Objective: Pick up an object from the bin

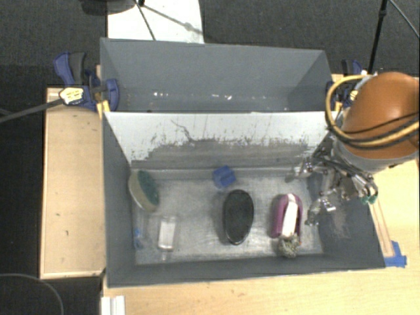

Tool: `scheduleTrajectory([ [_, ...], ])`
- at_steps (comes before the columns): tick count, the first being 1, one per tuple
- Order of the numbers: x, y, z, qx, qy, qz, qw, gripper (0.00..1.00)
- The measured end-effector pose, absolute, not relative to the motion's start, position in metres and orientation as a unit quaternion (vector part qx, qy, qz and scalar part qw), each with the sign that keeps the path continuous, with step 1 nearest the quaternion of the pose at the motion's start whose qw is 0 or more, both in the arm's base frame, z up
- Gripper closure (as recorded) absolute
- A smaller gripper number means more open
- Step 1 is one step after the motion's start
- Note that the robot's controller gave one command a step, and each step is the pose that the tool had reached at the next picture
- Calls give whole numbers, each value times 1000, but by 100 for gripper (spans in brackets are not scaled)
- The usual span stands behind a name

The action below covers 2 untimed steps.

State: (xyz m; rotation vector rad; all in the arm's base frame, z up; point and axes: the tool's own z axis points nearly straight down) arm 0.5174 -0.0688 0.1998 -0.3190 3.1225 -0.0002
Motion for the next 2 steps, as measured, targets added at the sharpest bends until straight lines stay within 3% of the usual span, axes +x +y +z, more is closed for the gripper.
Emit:
scheduleTrajectory([
  [1, 518, -94, 99, -194, 981, 0, 7, 0],
  [2, 536, -77, 72, -296, 955, -1, 3, 0],
])
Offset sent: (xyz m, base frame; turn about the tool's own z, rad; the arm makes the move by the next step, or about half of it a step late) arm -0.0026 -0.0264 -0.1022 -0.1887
